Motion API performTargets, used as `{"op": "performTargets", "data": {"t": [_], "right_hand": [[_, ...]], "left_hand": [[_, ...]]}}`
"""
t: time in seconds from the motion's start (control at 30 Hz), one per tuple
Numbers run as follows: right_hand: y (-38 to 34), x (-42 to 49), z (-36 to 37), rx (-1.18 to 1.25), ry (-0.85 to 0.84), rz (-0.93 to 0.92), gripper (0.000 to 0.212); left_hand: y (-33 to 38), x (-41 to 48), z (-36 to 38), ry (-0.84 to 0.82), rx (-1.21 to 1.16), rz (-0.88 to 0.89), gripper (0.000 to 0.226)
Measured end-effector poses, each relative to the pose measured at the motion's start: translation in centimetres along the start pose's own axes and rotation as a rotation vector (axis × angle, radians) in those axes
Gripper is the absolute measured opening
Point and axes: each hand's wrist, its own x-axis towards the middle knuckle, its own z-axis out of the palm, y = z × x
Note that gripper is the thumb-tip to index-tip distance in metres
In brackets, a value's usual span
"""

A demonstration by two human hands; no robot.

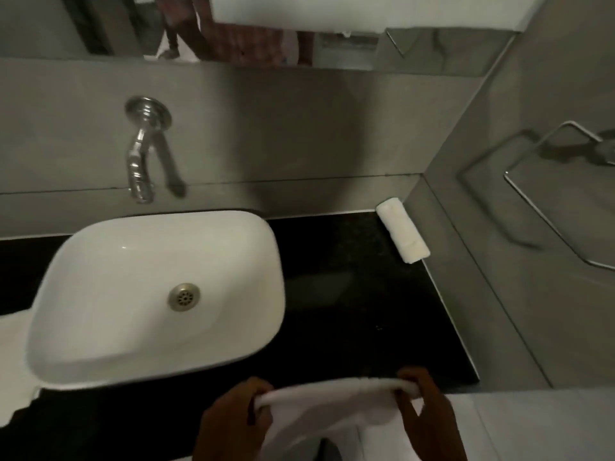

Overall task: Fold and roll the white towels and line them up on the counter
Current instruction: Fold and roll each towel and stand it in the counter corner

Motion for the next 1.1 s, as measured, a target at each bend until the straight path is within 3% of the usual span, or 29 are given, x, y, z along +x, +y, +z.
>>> {"op": "performTargets", "data": {"t": [0.13, 0.37, 0.47, 0.53, 0.63, 0.7, 0.8, 1.0, 1.1], "right_hand": [[4.5, 8.0, -0.5, 0.017, -0.131, 0.097, 0.032], [7.2, 17.6, 2.0, -0.09, -0.176, 0.122, 0.048], [7.0, 17.4, 2.7, -0.21, -0.068, -0.029, 0.053], [6.3, 16.0, 3.6, -0.264, 0.006, -0.223, 0.051], [5.7, 13.1, 6.4, -0.349, -0.197, -0.469, 0.061], [6.4, 12.8, 8.2, -0.451, -0.285, -0.481, 0.066], [8.8, 14.3, 7.8, -0.537, -0.288, -0.526, 0.074], [13.7, 15.3, 3.1, -0.568, -0.361, -0.402, 0.085], [12.7, 13.4, 3.0, -0.611, -0.363, -0.275, 0.087]], "left_hand": [[4.7, 6.4, 5.5, -0.002, 0.116, 0.0, 0.029], [6.5, 14.4, 10.8, 0.163, 0.227, -0.064, 0.043], [6.8, 15.2, 12.2, 0.266, 0.322, 0.017, 0.052], [8.7, 14.5, 14.2, 0.286, 0.305, 0.182, 0.049], [11.1, 13.0, 18.8, 0.118, 0.33, 0.333, 0.064], [10.6, 12.6, 20.9, 0.048, 0.326, 0.285, 0.07], [7.8, 12.8, 20.8, 0.056, 0.357, 0.303, 0.075], [2.1, 11.7, 16.5, 0.006, 0.485, 0.277, 0.101], [3.1, 13.1, 15.6, 0.067, 0.58, 0.342, 0.086]]}}
